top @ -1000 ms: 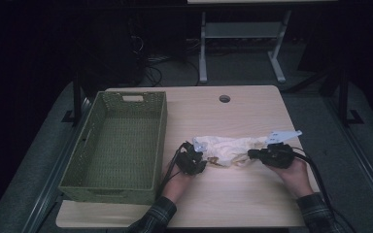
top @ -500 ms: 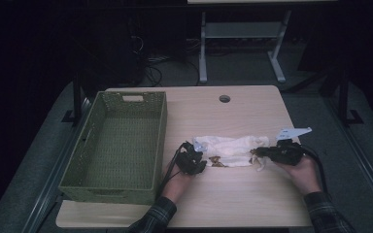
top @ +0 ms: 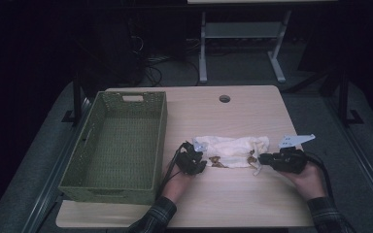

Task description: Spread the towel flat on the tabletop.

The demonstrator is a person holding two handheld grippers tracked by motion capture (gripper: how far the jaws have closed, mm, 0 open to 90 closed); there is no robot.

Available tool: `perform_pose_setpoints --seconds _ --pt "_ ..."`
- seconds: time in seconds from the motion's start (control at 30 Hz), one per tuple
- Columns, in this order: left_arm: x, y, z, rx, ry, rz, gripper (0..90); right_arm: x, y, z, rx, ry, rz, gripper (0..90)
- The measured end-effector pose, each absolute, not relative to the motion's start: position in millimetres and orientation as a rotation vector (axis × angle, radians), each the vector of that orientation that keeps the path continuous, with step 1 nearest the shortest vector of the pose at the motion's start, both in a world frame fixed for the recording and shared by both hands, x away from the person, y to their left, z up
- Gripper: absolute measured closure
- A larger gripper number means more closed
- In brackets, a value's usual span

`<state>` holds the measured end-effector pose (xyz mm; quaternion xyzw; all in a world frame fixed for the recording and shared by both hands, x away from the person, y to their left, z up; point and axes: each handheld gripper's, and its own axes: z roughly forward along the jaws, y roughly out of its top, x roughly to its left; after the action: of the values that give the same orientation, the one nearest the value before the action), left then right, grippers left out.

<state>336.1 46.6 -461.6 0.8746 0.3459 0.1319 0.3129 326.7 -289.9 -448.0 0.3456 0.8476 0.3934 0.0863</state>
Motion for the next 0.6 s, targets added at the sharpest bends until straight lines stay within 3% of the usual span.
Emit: perform_pose_setpoints --seconds 0.3,0.4,0.6 --pt "336 47 -462 2.305 0.914 0.346 71.3 326 -276 -466 1.017 2.575 1.013 67.7" --pt "338 48 -461 2.296 0.921 0.307 68.2 327 -275 -467 1.002 2.547 0.980 81.7" --pt "337 53 -448 2.252 0.935 0.355 68.0 328 -279 -467 1.019 2.554 0.996 84.4"
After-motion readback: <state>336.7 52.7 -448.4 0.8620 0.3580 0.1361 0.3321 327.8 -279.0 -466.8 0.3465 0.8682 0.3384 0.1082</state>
